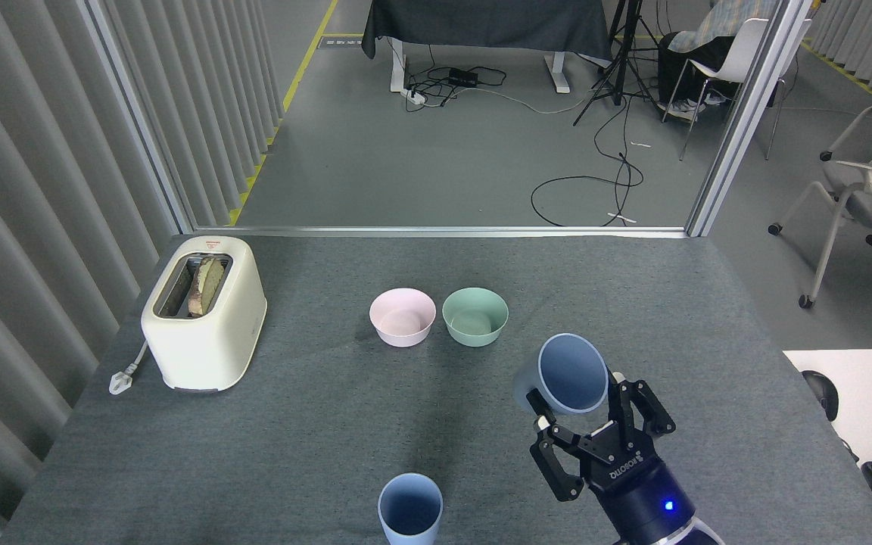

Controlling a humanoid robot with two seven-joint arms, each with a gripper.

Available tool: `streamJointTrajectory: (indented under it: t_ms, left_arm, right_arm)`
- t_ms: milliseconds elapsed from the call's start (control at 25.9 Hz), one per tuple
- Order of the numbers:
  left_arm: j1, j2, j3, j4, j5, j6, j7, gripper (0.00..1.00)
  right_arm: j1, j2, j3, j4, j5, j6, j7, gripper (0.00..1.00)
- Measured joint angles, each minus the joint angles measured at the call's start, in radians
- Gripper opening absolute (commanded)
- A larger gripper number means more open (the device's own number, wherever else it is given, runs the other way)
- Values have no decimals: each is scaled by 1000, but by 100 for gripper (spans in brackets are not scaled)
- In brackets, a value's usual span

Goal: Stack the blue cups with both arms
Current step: 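Lift the cup with the right gripper and carry it over the placed cup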

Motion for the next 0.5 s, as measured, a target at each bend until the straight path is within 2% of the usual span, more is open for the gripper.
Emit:
streamJointTrajectory:
  t_ms: [116, 309, 502]
  left_arm:
    - [2, -1, 1, -6, -1, 0, 0, 100]
    - [3, 4, 1, -9, -2, 0, 0, 100]
    - [3, 4, 1, -10, -3, 0, 0, 100]
  right_arm:
    - [35, 33, 72, -46, 25, -15, 12, 26]
    - [87, 88, 165, 39, 140, -18, 25, 26]
    - [109, 126, 182, 62, 183, -14, 27, 26]
